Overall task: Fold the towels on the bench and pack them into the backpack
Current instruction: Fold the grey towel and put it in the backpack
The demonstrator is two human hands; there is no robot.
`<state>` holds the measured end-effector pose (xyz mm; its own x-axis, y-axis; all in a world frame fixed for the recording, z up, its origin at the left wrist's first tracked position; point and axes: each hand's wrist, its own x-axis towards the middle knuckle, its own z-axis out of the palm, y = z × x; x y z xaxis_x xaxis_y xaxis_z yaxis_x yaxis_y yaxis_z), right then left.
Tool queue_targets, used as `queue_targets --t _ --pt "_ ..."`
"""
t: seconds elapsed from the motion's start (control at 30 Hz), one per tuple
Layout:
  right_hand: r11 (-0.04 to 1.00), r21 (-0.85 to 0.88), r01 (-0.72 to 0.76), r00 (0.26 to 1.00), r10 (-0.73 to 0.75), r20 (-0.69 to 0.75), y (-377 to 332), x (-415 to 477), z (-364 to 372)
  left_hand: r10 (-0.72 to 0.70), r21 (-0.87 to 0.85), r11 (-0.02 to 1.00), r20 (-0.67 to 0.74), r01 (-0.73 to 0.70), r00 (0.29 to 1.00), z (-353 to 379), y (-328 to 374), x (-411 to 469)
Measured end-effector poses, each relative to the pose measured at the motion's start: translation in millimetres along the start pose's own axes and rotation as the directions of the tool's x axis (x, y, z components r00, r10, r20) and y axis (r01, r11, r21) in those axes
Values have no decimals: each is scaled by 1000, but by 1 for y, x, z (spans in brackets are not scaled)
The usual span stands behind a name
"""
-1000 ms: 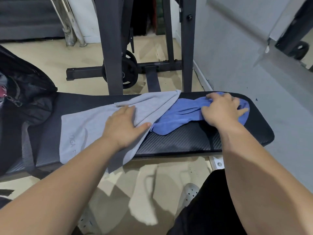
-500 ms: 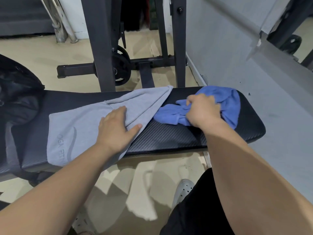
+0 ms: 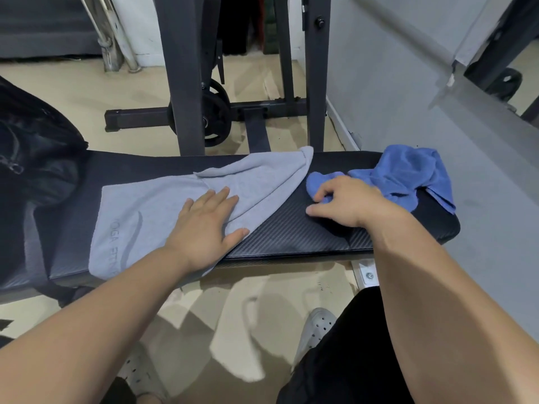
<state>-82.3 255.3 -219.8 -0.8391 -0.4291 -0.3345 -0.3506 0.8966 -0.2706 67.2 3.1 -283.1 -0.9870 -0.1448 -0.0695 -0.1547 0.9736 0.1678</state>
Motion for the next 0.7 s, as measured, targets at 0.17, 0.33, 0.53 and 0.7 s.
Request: queue_targets --t 0.17,0.33,0.53,0.7 --pt "993 -57 -99 945 76 -319 -10 5 7 138 -3 990 76 -138 988 -5 -15 -15" --pt "951 -62 303 868 -302 -394 -64 6 31 27 -147 988 -68 -37 997 -18 -34 -35" --pt "840 -204 502 805 -541 -246 -131 24 70 -162 -46 986 -41 160 986 -21 -63 -45" --pt "892 -221 395 867 -441 -231 -153 53 77 -190 -72 978 48 193 981 -10 -61 -45"
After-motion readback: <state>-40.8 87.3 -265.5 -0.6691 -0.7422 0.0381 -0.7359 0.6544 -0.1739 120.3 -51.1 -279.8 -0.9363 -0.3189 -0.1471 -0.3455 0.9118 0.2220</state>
